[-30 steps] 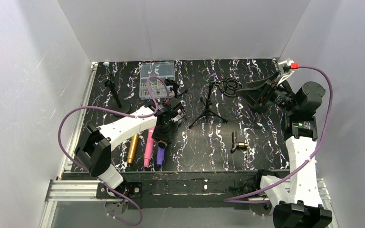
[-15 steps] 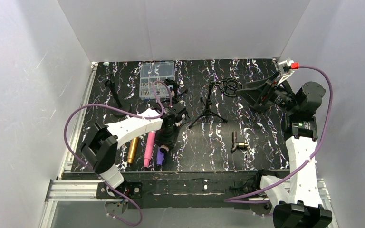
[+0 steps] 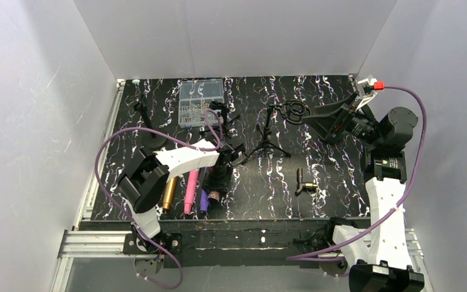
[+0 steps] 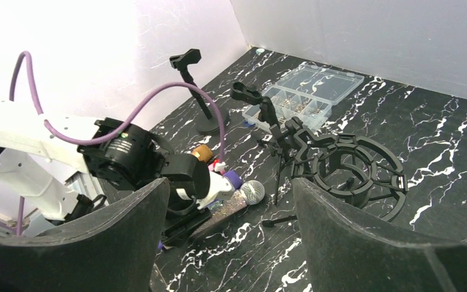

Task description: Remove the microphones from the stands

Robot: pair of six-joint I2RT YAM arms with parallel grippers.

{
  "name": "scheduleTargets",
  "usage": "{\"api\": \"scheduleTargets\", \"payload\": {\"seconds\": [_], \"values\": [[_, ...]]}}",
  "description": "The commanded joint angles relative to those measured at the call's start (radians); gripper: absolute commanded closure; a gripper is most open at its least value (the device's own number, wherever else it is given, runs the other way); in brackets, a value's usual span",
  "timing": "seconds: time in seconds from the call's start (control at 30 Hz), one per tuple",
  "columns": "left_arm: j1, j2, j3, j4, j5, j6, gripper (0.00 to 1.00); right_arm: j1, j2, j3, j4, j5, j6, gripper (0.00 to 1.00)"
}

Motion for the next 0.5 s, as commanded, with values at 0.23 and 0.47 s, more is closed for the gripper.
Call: {"api": "scheduleTargets", "payload": {"seconds": [0.23, 0.47], "values": [[-0.055, 0.087, 0.059, -0.117, 0.065, -0.059, 1.00, -0.003, -0.036, -0.009, 0.050, -0.037, 0.030, 0.18], [-0.057, 0.103, 0.030, -0.104, 0.082, -0.075, 0.88, -0.003, -0.047, -0.006, 0.042, -0.042, 0.032, 0.18]]}}
